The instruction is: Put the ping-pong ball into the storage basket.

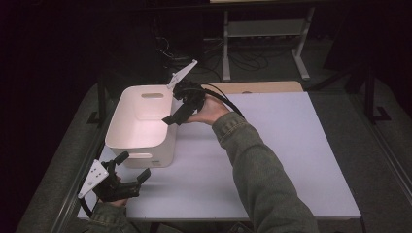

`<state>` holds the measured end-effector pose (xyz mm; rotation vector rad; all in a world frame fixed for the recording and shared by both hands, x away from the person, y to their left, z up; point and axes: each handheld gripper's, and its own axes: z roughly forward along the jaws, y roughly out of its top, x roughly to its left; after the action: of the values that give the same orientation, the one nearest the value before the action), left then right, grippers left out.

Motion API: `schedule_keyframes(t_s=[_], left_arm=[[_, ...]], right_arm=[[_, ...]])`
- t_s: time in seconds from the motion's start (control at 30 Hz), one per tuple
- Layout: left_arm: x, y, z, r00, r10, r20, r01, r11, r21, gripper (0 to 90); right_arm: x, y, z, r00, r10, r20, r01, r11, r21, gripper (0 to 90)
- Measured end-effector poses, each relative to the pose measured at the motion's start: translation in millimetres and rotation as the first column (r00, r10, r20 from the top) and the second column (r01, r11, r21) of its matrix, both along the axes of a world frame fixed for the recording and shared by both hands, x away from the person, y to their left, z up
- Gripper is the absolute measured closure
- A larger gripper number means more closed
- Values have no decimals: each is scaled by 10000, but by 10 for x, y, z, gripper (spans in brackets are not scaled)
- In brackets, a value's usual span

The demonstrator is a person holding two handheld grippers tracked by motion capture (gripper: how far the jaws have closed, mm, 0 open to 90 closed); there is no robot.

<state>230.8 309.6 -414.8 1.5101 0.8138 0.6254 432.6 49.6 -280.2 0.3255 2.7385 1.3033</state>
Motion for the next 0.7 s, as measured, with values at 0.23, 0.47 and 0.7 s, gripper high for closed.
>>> schedule_keyframes(t_s=[0.23,0.47,0.7], left_arm=[[3,-7,-4,10000,3,14,-3,10000,71,0],[8,-8,-6,10000,17,-16,-17,10000,57,0],[11,-8,-7,10000,33,-44,-33,10000,53,0]], right_arm=[[-18,-150,6,9997,-242,30,242,9997,-8,4],[-21,-293,-11,9993,-369,-7,369,9993,97,6],[-38,-412,-32,9984,-545,-126,547,9984,158,7]])
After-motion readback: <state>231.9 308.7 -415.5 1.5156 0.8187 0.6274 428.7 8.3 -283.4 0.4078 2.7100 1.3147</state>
